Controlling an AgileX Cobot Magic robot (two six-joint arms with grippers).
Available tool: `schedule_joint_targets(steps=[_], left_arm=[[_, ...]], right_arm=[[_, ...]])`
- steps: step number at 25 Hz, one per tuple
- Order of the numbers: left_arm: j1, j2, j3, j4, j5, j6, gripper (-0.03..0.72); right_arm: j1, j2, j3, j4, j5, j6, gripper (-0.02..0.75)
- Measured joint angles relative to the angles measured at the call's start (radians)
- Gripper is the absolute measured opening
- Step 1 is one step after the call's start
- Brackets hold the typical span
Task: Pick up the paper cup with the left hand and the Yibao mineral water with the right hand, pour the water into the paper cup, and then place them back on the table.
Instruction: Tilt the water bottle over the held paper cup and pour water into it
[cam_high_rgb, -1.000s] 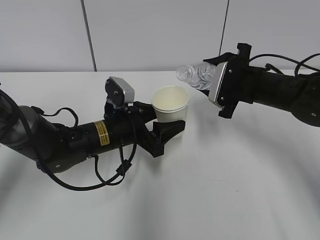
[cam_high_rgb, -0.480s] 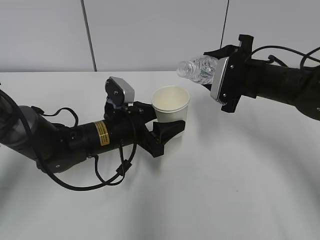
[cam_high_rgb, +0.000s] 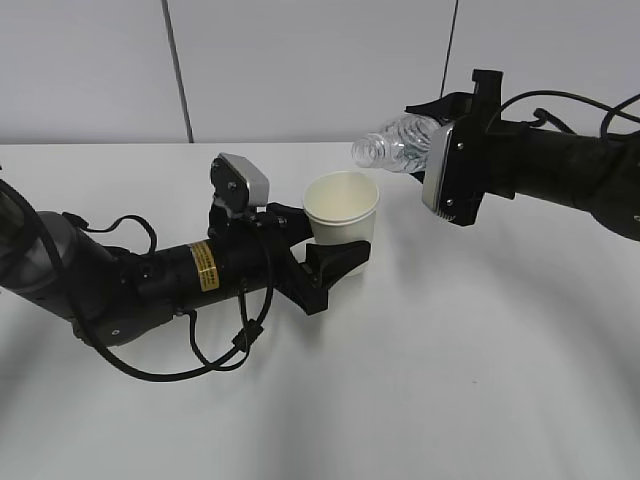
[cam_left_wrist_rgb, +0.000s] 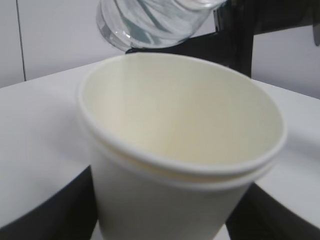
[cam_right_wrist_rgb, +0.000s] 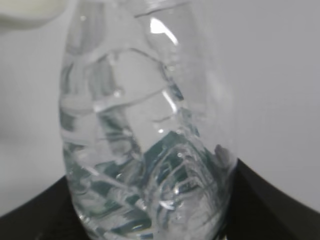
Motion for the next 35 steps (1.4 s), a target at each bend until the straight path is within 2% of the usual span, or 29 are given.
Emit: schedule_joint_targets(steps=[35], left_arm=[[0.000,0.000,0.000,0.033,0.000,0.000,0.451]], right_arm=[[0.000,0.000,0.000,0.051,0.003,-0.187,0.482]])
